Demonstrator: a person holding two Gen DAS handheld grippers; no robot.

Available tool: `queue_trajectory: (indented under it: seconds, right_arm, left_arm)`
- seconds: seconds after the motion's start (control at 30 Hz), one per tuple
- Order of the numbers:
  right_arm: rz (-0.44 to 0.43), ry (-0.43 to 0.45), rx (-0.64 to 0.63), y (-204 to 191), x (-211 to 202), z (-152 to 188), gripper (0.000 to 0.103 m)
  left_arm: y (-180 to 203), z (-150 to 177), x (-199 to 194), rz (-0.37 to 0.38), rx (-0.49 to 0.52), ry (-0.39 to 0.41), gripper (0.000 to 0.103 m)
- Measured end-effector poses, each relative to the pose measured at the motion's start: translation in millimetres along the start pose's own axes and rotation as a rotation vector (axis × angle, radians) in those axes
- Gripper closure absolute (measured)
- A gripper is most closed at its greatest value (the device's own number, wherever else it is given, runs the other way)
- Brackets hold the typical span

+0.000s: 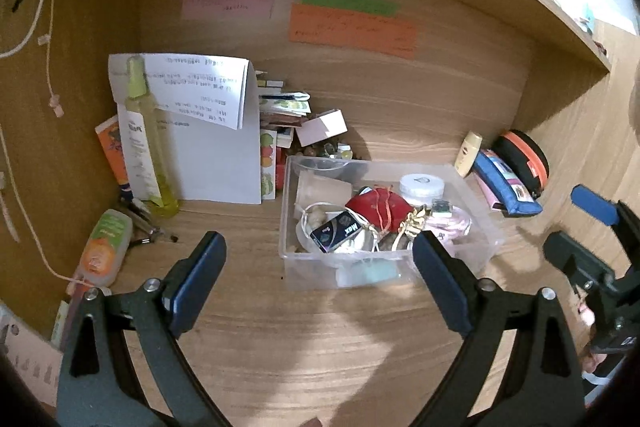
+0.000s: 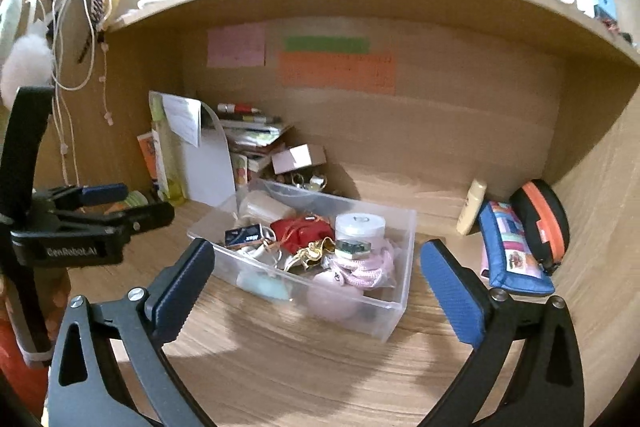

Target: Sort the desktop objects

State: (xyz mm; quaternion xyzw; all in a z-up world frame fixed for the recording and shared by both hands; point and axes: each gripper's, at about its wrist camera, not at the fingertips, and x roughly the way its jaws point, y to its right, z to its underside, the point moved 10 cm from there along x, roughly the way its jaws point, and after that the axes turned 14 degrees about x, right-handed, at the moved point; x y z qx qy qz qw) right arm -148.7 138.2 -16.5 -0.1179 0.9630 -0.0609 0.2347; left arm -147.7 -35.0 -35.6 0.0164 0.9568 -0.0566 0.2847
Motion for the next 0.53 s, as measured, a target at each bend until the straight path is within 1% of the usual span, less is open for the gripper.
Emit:
queue_trajectory:
  seconds: [0.13, 0.27, 0.4, 0.47, 0.53]
  right_arm:
    - [0.003, 0.022, 0.013, -0.6, -12.7, -0.8, 0.0]
    - [0.009, 0.021, 0.034, 3.4, -15.1, -0.4, 0.0]
    - [0.015, 0.01, 0.055, 9.3, -13.4, 1.5, 0.0]
    - [0.018, 0.0, 0.063, 12.2, -10.6, 3.6, 0.0]
    - [0.022, -0.006, 0.071, 15.6, -7.5, 5.0, 0.0]
  left_arm:
    - [9.8, -0.4, -9.6, 0.0, 0.022, 0.016, 0.007]
    - [15.5, -0.9, -17.1, 0.0, 0.035, 0.041, 0.006]
    - [22.8, -5.4, -24.8, 0.002, 0.067, 0.091, 0.006]
    - [25.9, -7.4, -25.5, -0.018, 0.095, 0.101, 0.006]
    - [27.2, -7.7, -24.4, -0.029, 0.101, 0.096, 0.006]
